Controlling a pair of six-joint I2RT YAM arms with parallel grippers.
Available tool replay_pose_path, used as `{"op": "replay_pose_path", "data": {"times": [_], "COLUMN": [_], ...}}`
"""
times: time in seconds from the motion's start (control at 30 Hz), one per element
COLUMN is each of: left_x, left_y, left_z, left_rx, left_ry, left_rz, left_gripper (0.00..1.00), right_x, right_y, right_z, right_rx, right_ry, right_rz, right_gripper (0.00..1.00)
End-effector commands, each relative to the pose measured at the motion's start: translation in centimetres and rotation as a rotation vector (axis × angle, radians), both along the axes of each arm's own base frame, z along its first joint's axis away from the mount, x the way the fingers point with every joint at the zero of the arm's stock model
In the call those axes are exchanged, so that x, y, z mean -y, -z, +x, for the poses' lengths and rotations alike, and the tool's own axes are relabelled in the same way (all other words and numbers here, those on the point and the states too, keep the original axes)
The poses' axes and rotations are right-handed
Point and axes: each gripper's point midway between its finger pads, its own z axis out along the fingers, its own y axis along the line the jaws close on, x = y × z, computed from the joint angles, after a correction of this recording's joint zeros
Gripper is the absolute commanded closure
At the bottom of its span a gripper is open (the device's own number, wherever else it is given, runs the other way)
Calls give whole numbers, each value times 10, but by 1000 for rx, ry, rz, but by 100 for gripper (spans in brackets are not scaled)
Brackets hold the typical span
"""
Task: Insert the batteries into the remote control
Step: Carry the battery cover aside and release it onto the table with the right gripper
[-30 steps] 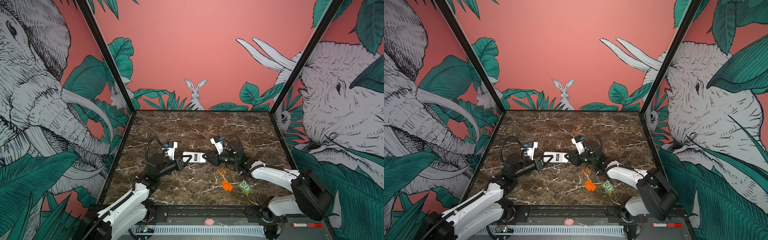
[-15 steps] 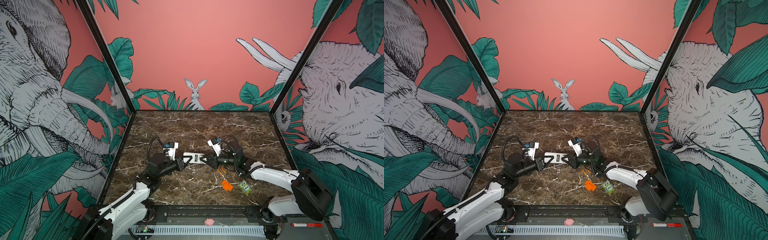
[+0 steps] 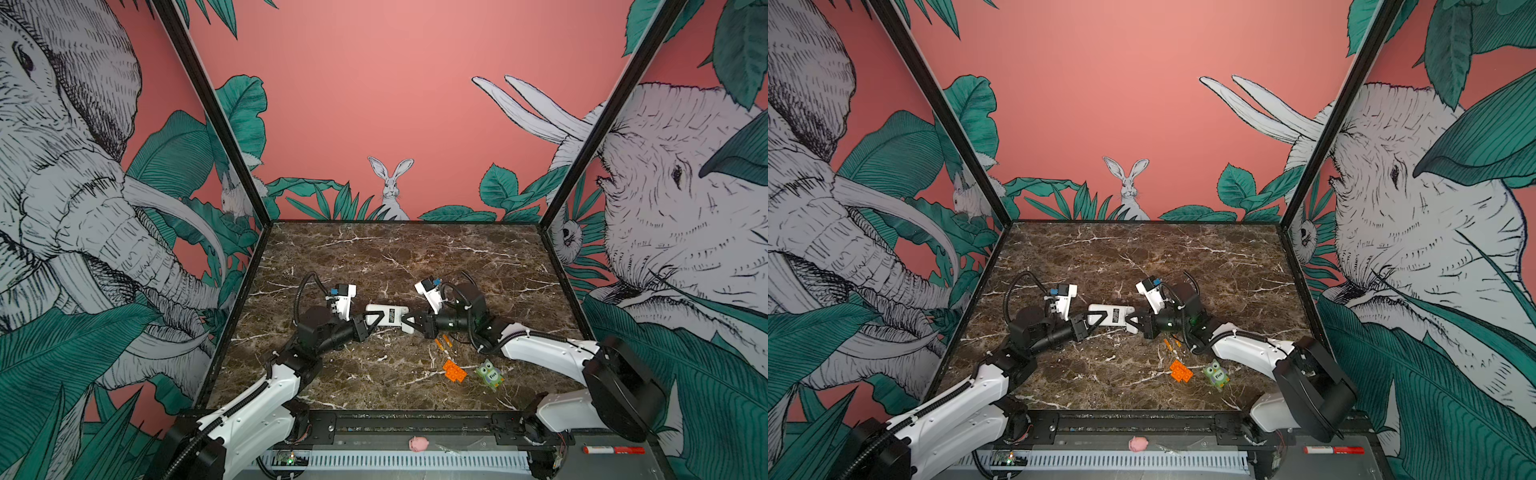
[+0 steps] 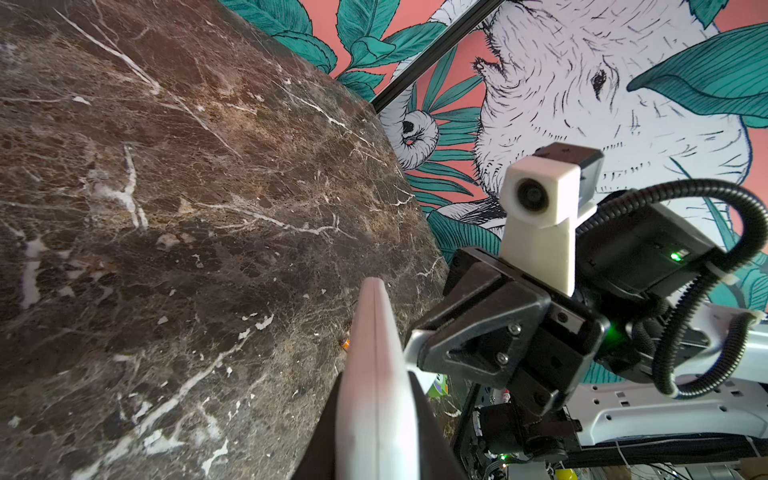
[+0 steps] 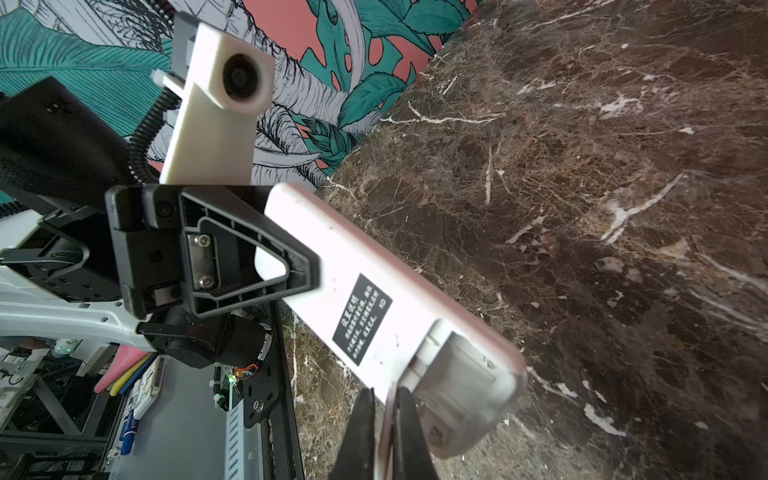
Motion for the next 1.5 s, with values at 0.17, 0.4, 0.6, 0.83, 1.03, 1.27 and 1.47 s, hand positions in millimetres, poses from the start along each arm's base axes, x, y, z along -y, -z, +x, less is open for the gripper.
{"op": "replay_pose_path", "data": {"times": [0.17, 0.4, 0.6, 0.83, 1.03, 1.27, 1.47], "left_x": [-6, -5, -3, -5, -4, -5, -4], "left_y": [20, 36, 48, 60, 68, 69, 72], "left_z": [3, -3, -14, -15, -15, -14, -15], "left_rx": [-27, -66, -104, -127, -142, -139, -142], "left_ry": [-34, 1, 45, 30, 30, 23, 27], "left_rz": [76, 112, 120, 119, 125, 125, 129], "left_gripper": [100, 100, 100, 100, 100, 100, 100], "right_x": [27, 46, 40, 35, 36, 41, 48], "right_y": [-9, 28, 50, 78, 95, 114, 124], "right_z": [13, 39, 66, 78, 79, 81, 84], "right_rx": [113, 76, 16, -24, -54, -88, -110], "right_ry": [60, 104, 95, 83, 82, 88, 100], "right_rz": [-88, -158, -120, -165, -184, -196, -209], "right_gripper": [100, 100, 100, 100, 100, 99, 88]}}
